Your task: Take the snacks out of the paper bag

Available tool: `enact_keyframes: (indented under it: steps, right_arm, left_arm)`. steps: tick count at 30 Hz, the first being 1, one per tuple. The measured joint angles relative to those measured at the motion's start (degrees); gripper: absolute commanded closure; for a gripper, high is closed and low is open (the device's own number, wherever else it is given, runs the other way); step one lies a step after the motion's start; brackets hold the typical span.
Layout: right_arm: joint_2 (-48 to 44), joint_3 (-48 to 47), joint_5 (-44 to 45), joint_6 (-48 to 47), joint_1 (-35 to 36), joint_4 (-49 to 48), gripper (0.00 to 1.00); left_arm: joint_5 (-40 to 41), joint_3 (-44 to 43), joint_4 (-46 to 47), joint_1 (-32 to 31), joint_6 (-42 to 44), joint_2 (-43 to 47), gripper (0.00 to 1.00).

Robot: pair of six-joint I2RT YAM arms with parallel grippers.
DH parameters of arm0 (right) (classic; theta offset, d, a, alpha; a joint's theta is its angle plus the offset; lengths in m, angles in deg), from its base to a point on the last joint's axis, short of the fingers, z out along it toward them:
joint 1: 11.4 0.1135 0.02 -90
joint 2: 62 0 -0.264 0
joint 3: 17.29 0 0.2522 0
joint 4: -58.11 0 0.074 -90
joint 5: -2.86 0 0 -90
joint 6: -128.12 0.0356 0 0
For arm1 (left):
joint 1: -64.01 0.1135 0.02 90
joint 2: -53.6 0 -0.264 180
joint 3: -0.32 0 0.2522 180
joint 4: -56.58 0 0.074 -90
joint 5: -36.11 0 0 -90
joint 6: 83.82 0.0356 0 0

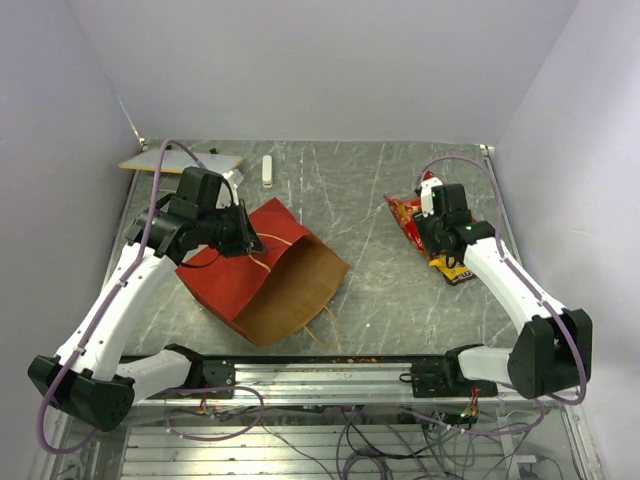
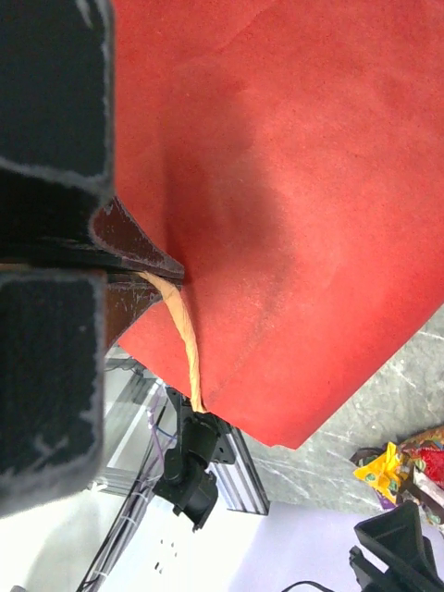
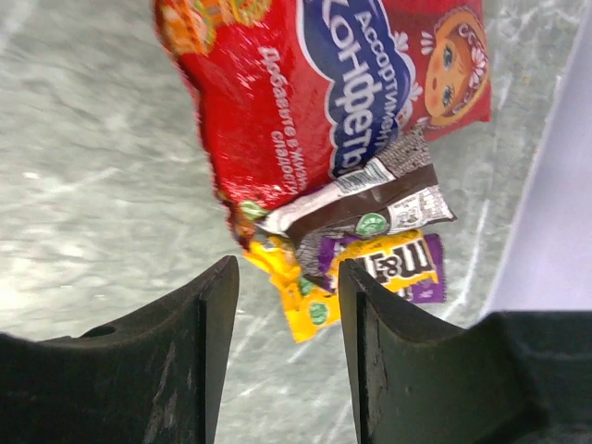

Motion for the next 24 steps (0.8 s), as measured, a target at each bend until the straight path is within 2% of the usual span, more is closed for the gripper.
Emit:
enact_keyframes:
  steps: [6,11,13,17,24]
  right_arm:
    - [-3.67,-2.95,-12.76,9.70,0.02,2.19,0.51]
    - [-7.19,0.98,-24.09,17.90,0.59,-4.04,0.49]
    - [-8.57,3.54,-26.93,20.48,0.70,-7.04,0.47]
    - [-9.57,6.75,-31.76,25.31,0.74,-12.90,0.34]
    - [-11.04,8.41,-35.98,33.68,2.05,-19.78,0.33]
  left_arm:
    - [-1.44,0.35,2.40,-0.02,-0.79,-0.87,0.93]
    - [-1.40,0.66,2.80,-0.02,-0.68,-1.33,0.93]
    - [-1.40,2.21,2.86,0.00,-0.70,-0.07,0.93]
    - [-1.16,6.40,1.22,-0.02,-0.94,3.37,0.93]
    - [2.10,8.26,-2.34,-0.11,-4.42,8.50,0.93]
